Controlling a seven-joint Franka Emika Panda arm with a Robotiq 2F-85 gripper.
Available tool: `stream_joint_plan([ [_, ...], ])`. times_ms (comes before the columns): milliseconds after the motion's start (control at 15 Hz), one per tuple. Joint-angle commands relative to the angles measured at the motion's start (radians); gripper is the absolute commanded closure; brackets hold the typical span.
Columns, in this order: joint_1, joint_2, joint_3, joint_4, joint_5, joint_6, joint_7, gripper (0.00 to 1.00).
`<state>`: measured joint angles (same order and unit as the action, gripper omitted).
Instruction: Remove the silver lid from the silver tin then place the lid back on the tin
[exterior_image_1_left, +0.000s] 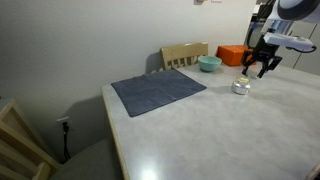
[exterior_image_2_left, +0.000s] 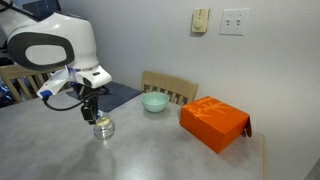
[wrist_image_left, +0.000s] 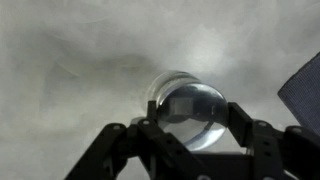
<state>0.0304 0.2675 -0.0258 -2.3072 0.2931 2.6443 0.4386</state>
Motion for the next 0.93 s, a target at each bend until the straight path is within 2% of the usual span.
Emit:
stream_joint_plan([
  [0, -0.012, 0.072, 0.001, 0.085, 0.000, -0.064, -0.017, 0.56],
  [333, 0.012, 0.132, -0.017, 0.176, -0.056, -0.127, 0.019, 0.56],
  [867, 0.011, 0.158, -0.026, 0.227, -0.072, -0.177, 0.042, 0.56],
])
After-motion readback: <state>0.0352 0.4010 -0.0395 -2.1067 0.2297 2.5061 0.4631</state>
